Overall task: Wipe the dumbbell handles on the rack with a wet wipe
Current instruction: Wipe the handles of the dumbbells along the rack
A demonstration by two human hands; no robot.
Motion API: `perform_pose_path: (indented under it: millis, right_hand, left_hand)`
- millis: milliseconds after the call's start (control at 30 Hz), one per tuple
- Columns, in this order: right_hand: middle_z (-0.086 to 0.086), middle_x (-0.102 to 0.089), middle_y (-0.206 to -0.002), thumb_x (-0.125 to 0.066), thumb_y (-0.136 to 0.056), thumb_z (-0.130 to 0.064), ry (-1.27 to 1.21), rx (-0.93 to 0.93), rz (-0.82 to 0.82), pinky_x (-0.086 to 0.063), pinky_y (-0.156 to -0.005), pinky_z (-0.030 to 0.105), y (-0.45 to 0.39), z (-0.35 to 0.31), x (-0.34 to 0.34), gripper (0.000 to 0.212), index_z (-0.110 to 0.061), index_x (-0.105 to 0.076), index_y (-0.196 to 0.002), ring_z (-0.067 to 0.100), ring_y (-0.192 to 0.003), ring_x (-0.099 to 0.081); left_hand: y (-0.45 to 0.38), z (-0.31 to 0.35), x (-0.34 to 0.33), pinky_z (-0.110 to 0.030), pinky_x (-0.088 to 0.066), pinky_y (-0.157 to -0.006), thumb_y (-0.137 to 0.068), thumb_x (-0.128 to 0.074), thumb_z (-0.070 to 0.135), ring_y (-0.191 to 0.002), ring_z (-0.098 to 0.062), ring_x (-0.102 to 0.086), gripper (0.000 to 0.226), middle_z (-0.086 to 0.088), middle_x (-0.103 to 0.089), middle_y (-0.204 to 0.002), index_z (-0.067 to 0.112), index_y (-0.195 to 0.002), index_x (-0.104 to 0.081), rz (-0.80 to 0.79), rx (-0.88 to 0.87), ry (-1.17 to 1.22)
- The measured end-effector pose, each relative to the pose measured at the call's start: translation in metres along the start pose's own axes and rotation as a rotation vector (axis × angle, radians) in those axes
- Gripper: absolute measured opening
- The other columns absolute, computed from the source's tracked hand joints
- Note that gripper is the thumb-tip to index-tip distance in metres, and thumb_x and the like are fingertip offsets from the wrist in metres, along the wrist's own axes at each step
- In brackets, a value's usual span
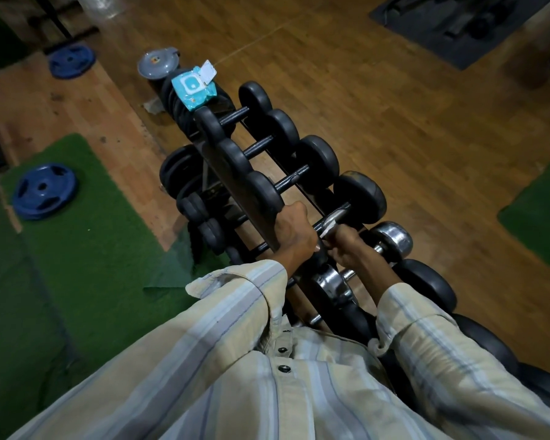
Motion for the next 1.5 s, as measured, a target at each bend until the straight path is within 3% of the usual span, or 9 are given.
perform_pose_path:
  millis: [300, 400, 567, 767, 933, 1033, 1133, 1367, 1500]
  right_hand:
    - [-0.008, -0.074, -0.073, -0.08, -0.078, -0.017, 0.716, 0.538, 0.132, -0.063, -0.069, 0.04, -0.002, 0.002, 0.012, 0.013, -0.025, -0.073, -0.072, 0.013, -0.072, -0.073]
    - [-0.009, -0.074, -0.073, -0.083, -0.08, -0.02, 0.681, 0.616, 0.154, -0.063, -0.068, 0.04, -0.001, 0.001, 0.013, 0.013, -0.026, -0.074, -0.074, 0.01, -0.073, -0.073]
    - [-0.006, -0.071, -0.077, -0.078, -0.085, -0.022, 0.485, 0.679, 0.456, -0.055, -0.068, 0.029, -0.003, -0.008, 0.014, 0.012, -0.024, -0.067, -0.08, 0.013, -0.075, -0.07]
    - [0.009, -0.074, -0.099, -0.073, -0.09, -0.021, 0.139, 0.431, 0.713, -0.038, -0.077, 0.021, -0.012, -0.027, 0.011, 0.012, -0.01, -0.072, -0.096, 0.027, -0.097, -0.068]
    - [0.013, -0.067, -0.122, -0.059, -0.095, -0.008, -0.23, 0.19, 0.433, -0.047, -0.07, 0.011, -0.025, -0.017, 0.002, 0.025, -0.005, -0.066, -0.119, 0.031, -0.112, -0.065]
    - [0.023, -0.07, -0.119, -0.052, -0.087, 0.011, -0.306, 0.039, 0.266, -0.061, -0.068, 0.035, -0.034, -0.016, 0.001, 0.035, 0.001, -0.064, -0.118, 0.033, -0.098, -0.072]
    - [0.021, -0.07, -0.105, -0.038, -0.083, 0.012, -0.21, 0.004, 0.082, -0.059, -0.066, 0.036, -0.031, -0.003, 0.001, 0.038, 0.001, -0.065, -0.106, 0.031, -0.091, -0.069]
    - [0.005, -0.035, -0.051, -0.043, -0.077, 0.009, -0.036, -0.036, 0.058, -0.031, -0.039, 0.023, -0.003, -0.008, 0.0, 0.027, -0.014, -0.039, -0.064, 0.012, -0.039, -0.029]
    - [0.012, -0.061, -0.06, -0.07, -0.076, 0.002, -0.003, -0.035, 0.093, -0.053, -0.051, 0.028, -0.008, 0.0, 0.003, 0.021, -0.006, -0.058, -0.091, 0.018, -0.045, -0.06]
  left_hand:
    - [0.004, 0.004, 0.007, -0.037, -0.055, -0.077, -0.094, -0.059, 0.009, -0.098, -0.032, -0.065, 0.004, -0.016, -0.067, -0.102, 0.007, -0.094, -0.063, 0.008, -0.033, 0.005]
    - [0.006, 0.004, 0.009, -0.034, -0.05, -0.073, -0.092, -0.062, 0.005, -0.098, -0.031, -0.065, 0.002, -0.015, -0.066, -0.103, 0.008, -0.092, -0.061, -0.015, -0.026, 0.022]
    - [0.007, 0.0, 0.007, -0.035, -0.055, -0.068, -0.07, -0.088, 0.007, -0.087, -0.026, -0.065, 0.043, -0.008, -0.065, -0.09, 0.018, -0.072, -0.046, -0.053, 0.003, 0.024]
    - [0.008, 0.0, 0.009, -0.037, -0.057, -0.072, -0.066, -0.091, 0.007, -0.086, -0.025, -0.063, 0.046, -0.007, -0.064, -0.093, 0.019, -0.075, -0.048, -0.065, 0.019, 0.048]
    - [0.007, 0.0, 0.007, -0.034, -0.056, -0.066, -0.063, -0.094, 0.009, -0.081, -0.023, -0.064, 0.046, -0.006, -0.064, -0.085, 0.017, -0.071, -0.049, -0.072, 0.035, 0.036]
    - [0.007, -0.002, 0.006, -0.035, -0.055, -0.072, -0.074, -0.086, 0.006, -0.088, -0.024, -0.062, 0.034, -0.008, -0.064, -0.096, 0.015, -0.084, -0.055, -0.052, 0.027, 0.06]
    - [0.007, -0.003, 0.005, -0.036, -0.053, -0.074, -0.08, -0.078, 0.005, -0.092, -0.026, -0.061, 0.025, -0.01, -0.064, -0.1, 0.014, -0.088, -0.056, -0.032, 0.023, 0.081]
    - [0.014, -0.007, -0.003, -0.036, -0.052, -0.069, -0.083, -0.08, 0.011, -0.09, -0.026, -0.063, 0.026, -0.007, -0.065, -0.097, 0.018, -0.087, -0.055, 0.004, 0.0, 0.062]
    - [0.017, -0.006, 0.001, -0.041, -0.057, -0.078, -0.077, -0.085, 0.014, -0.097, -0.032, -0.064, 0.03, -0.012, -0.066, -0.105, 0.014, -0.094, -0.059, -0.069, -0.055, -0.013]
Point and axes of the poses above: each hand's wrist, its own y-axis away from the middle knuckle, its own x-axis out of the back of the hand, z = x × y, the point moved 2 cm from there along -y, towards the middle knuckle
